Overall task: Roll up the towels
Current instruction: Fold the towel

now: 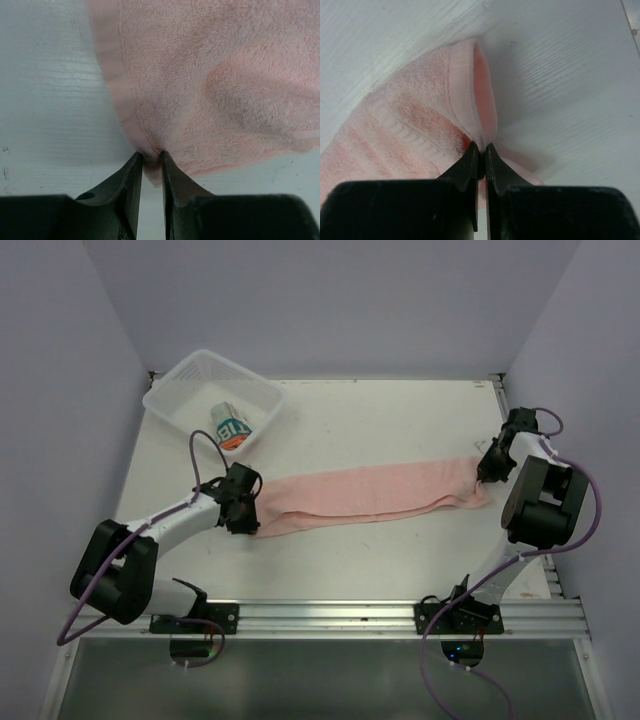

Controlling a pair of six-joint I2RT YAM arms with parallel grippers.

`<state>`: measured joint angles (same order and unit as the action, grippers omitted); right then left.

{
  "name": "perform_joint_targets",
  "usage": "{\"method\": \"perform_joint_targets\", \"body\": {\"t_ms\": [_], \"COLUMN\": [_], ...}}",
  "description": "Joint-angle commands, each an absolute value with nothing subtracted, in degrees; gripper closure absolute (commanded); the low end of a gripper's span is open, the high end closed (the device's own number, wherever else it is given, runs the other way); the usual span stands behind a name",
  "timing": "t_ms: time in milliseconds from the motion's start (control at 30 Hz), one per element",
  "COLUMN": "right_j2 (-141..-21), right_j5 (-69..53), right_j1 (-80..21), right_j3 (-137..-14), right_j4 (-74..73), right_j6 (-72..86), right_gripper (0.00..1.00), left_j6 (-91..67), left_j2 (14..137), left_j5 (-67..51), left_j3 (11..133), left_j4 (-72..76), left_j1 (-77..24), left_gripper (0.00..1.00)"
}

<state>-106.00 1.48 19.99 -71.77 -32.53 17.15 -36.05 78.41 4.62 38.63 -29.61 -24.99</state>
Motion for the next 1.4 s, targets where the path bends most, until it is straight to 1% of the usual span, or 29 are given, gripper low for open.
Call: {"method": "perform_joint_targets", "body": {"t_ms": [0, 133, 200, 233, 433, 500, 567, 700, 733, 800, 833, 900, 933, 1000, 1033, 1067, 1100, 1167, 1200, 1300, 1367], "right_j2": [-104.7, -104.6, -104.6, -104.7, -104.8, -104.9, -104.9, -104.8, -104.8, -104.6, -104.5, -104.0, -103.5, -102.2, -101.8, -101.4, -100.2, -98.7, -97.1, -94.8, -92.9], "right_j5": [0.3, 0.3, 0.3, 0.3, 0.3, 0.3, 0.3, 0.3, 0.2, 0.3, 0.3, -1.0, -1.2, -1.2, -1.1, -1.0, -1.0, -0.7, -0.5, -0.2, -0.2], "right_j1": [20.0, 20.0, 20.0, 20.0, 20.0, 20.0, 20.0, 20.0, 20.0, 19.9, 19.9, 19.7, 19.6, 18.9, 18.9, 18.7, 18.5, 18.5, 18.2, 17.3, 16.8], "right_j3": [-71.6, -71.7, -71.7, -71.8, -71.8, -71.8, -71.9, -71.8, -71.9, -71.9, -71.8, -72.0, -72.2, -72.4, -72.9, -73.1, -73.2, -72.9, -72.4, -72.4, -72.9], "right_j4": [-31.2, -31.3, -31.3, -31.4, -31.6, -31.6, -31.6, -31.6, -31.8, -31.8, -32.1, -32.3, -33.0, -33.5, -34.3, -34.6, -35.2, -35.3, -35.5, -36.6, -37.9], "right_j6": [17.9, 17.9, 17.9, 17.9, 17.8, 17.8, 17.8, 17.8, 17.6, 17.6, 17.6, 17.5, 17.3, 16.6, 16.5, 16.3, 16.3, 16.2, 16.3, 16.2, 15.6], "right_gripper": [1.0, 1.0, 1.0, 1.0, 1.0, 1.0, 1.0, 1.0, 1.0, 1.0, 1.0, 1.0, 1.0, 1.0, 1.0, 1.0, 1.0, 1.0, 1.0, 1.0, 1.0], "left_j6": [-37.1, -37.4, -37.7, -37.7, -38.5, -38.5, -38.6, -38.6, -38.4, -38.2, -38.1, -37.8, -37.7, -37.4, -37.1, -36.8, -36.4, -35.1, -33.3, -28.1, -26.6], "left_j2": [78.6, 77.9, 77.3, 77.0, 74.3, 73.0, 73.0, 72.9, 72.9, 73.5, 73.6, 73.4, 72.6, 71.3, 69.1, 67.5, 65.8, 60.7, 59.5, 58.8, 62.3], "left_j5": [7.0, 7.3, 7.5, 7.6, 10.6, 11.3, 11.8, 11.3, 10.8, 10.5, 10.2, 9.8, 10.0, 10.7, 11.2, 12.0, 13.7, 15.2, 15.5, 15.8, 17.6], "left_j3": [38.4, 38.3, 38.2, 38.2, 39.2, 39.2, 39.1, 37.8, 37.6, 37.6, 37.7, 38.1, 38.8, 39.9, 41.6, 42.4, 43.2, 45.8, 46.7, 50.6, 54.6], "left_j4": [-27.4, -28.1, -28.6, -28.9, -32.3, -32.7, -33.4, -32.5, -32.2, -32.0, -31.8, -32.0, -32.2, -33.0, -33.3, -33.5, -33.5, -31.5, -30.7, -27.6, -28.3], "left_j1": [-25.7, -25.9, -26.0, -26.0, -26.0, -26.0, -26.0, -25.9, -26.0, -26.0, -26.0, -26.1, -26.0, -26.0, -26.0, -26.0, -26.0, -26.0, -25.9, -25.9, -25.9], "left_gripper": [0.77, 0.84, 0.85, 0.88, 0.94, 0.94, 0.97, 0.97, 0.95, 0.89, 0.79, 0.7, 0.63, 0.58, 0.47, 0.42, 0.31, 0.23, 0.14, 0.04, 0.02]}}
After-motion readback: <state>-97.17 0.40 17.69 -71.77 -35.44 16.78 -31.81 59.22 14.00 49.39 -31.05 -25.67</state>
